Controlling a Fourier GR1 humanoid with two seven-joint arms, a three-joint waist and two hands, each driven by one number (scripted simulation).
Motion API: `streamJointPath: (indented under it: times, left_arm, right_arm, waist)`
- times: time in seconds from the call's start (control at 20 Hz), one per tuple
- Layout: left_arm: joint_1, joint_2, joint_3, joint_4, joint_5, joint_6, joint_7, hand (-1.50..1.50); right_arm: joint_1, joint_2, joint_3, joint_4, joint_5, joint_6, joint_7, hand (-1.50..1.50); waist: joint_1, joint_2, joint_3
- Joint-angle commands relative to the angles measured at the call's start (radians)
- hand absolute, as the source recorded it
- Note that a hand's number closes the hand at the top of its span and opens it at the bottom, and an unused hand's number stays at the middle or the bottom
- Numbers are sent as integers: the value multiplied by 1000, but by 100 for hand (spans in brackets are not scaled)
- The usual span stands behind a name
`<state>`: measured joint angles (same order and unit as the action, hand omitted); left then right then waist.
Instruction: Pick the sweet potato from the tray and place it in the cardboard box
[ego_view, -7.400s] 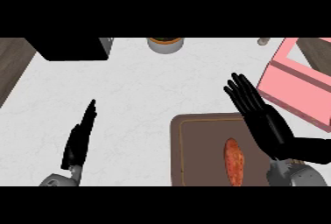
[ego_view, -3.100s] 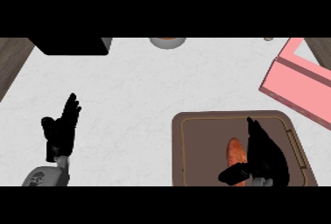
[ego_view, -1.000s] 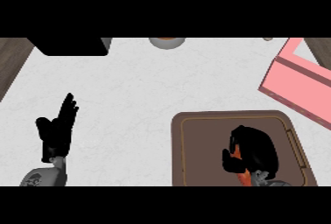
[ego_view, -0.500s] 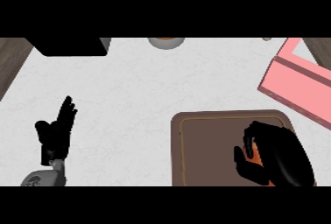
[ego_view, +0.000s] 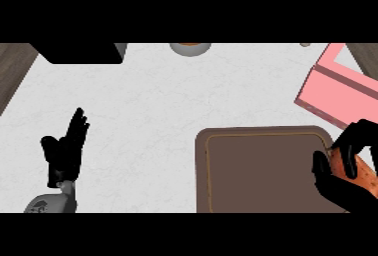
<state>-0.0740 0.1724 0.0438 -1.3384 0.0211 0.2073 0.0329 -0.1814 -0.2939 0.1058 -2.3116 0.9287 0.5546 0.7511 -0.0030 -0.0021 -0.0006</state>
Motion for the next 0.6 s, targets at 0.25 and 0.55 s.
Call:
streamJointPath:
  times: [0.25,0.55]
  left_arm:
    - [4,-9,-11,-54,-31,16,48,0]
    - [-8,-22,5,-1,-25,0,-3,0]
  right_arm:
    - [-111,-141,-346,136,-118,-20,-195,150]
    - [-255,-217,-455,417,-180,-71,-307,150]
  waist:
    - [5,2,1]
    - [9,3,1]
